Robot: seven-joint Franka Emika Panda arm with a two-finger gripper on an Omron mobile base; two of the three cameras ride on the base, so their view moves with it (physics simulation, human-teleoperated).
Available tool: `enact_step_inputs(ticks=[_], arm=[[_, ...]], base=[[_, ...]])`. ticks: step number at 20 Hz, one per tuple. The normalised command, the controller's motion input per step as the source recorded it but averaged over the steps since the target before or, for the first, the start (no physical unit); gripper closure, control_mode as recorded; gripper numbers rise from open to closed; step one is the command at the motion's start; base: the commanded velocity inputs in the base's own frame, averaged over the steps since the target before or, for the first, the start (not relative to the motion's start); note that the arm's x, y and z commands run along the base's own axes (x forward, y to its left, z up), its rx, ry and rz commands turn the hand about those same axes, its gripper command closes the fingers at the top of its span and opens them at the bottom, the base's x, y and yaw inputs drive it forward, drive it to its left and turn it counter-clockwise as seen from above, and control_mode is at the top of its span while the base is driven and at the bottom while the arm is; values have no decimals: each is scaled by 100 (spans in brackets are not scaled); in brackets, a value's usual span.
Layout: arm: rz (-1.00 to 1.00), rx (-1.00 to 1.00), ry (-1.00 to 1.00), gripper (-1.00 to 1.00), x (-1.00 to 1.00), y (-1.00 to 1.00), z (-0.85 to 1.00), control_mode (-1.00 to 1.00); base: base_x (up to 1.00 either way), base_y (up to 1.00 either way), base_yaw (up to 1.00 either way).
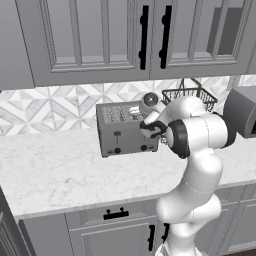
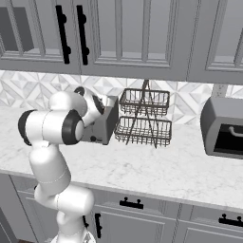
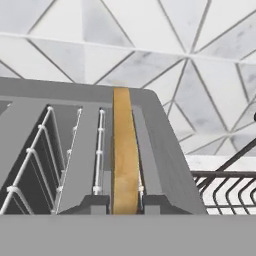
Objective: Start the toaster. Once the lever pops up, take the bread to the plate on the dining counter.
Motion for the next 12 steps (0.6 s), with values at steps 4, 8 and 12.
enact_step_inputs(ticks=[4, 8, 12], arm=[[0, 2, -12, 100, 0, -8, 1, -100], [0, 3, -10, 100, 0, 0, 23, -100], [0, 7, -4, 100, 0, 0, 62, -100]], base=[[0, 0, 0], [0, 0, 0], [0, 0, 0]])
